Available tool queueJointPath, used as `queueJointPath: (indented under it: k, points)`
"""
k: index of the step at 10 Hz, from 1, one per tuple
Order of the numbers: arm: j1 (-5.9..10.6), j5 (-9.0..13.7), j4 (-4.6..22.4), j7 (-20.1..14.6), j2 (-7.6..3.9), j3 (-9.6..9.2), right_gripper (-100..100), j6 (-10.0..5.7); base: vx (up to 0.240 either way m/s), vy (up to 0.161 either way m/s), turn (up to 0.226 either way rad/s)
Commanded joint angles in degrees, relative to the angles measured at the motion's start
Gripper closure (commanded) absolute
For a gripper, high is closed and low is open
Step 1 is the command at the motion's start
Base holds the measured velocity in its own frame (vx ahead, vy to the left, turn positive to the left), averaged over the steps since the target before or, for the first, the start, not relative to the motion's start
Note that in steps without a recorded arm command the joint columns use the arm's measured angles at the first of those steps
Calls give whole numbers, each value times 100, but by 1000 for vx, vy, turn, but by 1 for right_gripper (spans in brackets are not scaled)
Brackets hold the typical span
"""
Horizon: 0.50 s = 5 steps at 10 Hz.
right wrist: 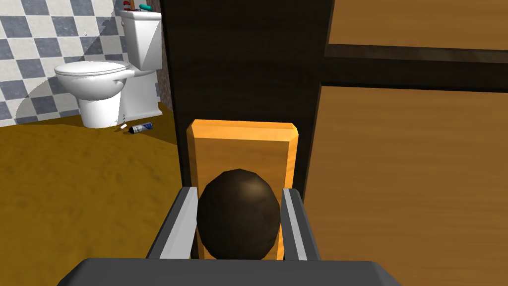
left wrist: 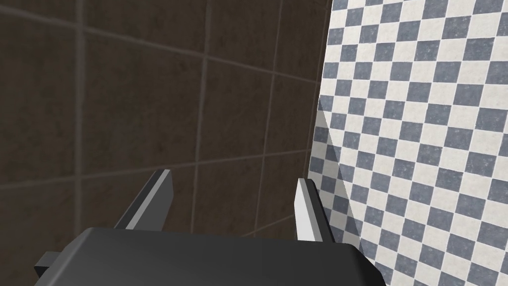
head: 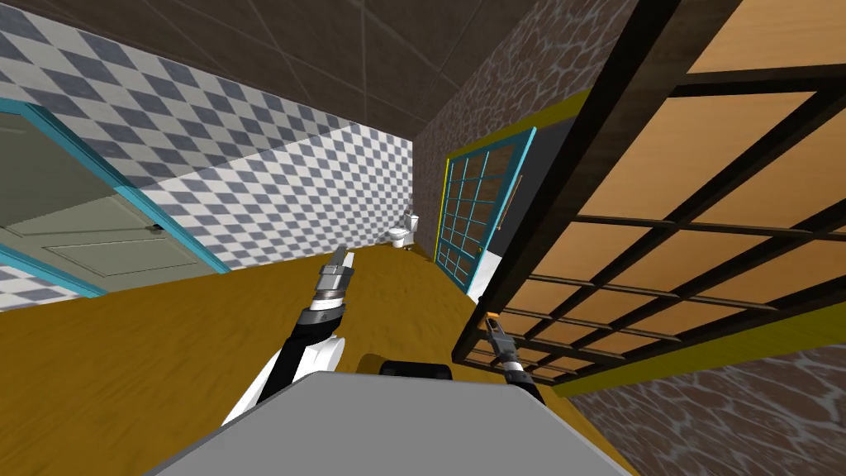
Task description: Pull the door open
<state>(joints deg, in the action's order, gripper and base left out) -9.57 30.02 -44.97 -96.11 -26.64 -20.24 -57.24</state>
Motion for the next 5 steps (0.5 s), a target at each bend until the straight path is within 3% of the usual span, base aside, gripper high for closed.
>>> queueJointPath:
  k: [1,2,5]
  points:
    - [-94,-58,51,-128,-89,-89,100,-184,-133,-33,72]
    - [-191,-112,63,-236,-176,-173,100,-341,-148,-1,89]
    - [-364,-209,85,-430,-333,-322,100,-621,-151,-30,70]
